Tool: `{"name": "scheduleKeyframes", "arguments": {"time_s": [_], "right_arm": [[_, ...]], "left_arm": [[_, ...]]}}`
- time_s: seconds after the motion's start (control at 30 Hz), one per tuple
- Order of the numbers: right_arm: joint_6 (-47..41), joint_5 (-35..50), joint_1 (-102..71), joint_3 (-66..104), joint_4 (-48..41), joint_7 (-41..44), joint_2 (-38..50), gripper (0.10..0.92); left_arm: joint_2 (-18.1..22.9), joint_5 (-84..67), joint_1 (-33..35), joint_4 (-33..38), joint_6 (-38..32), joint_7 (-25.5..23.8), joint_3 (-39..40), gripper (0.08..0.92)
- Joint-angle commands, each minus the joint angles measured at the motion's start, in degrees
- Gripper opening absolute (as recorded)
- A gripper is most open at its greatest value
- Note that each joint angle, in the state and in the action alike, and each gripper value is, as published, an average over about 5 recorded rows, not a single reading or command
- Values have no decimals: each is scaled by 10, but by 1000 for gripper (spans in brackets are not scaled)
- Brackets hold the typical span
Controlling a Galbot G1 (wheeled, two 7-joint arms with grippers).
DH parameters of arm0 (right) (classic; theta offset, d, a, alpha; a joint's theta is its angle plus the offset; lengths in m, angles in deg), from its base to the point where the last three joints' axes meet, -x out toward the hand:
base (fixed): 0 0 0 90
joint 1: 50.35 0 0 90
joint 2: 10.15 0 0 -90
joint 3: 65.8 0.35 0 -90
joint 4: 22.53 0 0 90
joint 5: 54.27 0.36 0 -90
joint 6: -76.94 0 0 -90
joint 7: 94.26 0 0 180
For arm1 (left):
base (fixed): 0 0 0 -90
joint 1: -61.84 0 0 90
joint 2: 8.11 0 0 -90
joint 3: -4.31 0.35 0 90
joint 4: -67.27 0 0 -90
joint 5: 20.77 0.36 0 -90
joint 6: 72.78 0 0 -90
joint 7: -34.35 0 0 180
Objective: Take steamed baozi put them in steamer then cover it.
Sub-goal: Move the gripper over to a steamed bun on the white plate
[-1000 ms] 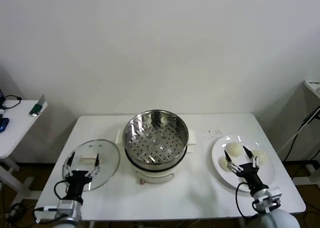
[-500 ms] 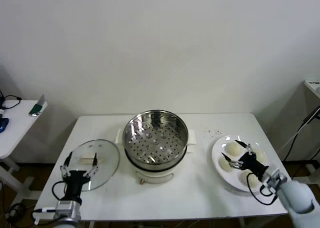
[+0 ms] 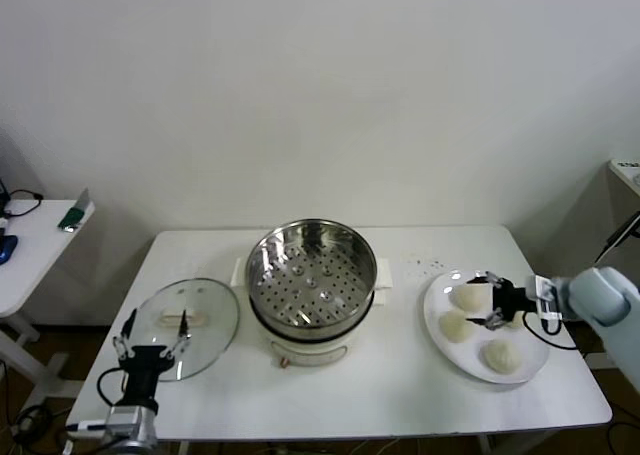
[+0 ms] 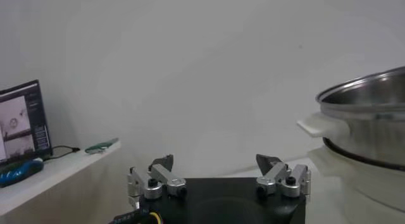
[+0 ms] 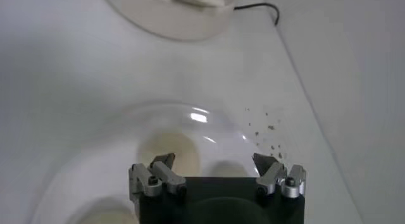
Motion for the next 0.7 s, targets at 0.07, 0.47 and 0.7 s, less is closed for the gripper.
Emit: {"name": "scheduleKeyframes", "arguments": {"time_s": [0.07, 0.47, 0.7], "right_arm": [[6, -7, 267, -290, -121, 82, -6, 823], [29, -75, 284, -333, -224, 89, -114, 823], [36, -91, 270, -319, -264, 77, -155, 823]], "left_arm": [[-2, -3, 2, 0, 0, 6, -1, 823], [-9, -9, 3, 1, 5, 7, -2, 823], [-15, -9, 0, -1, 9, 7, -3, 823]]}}
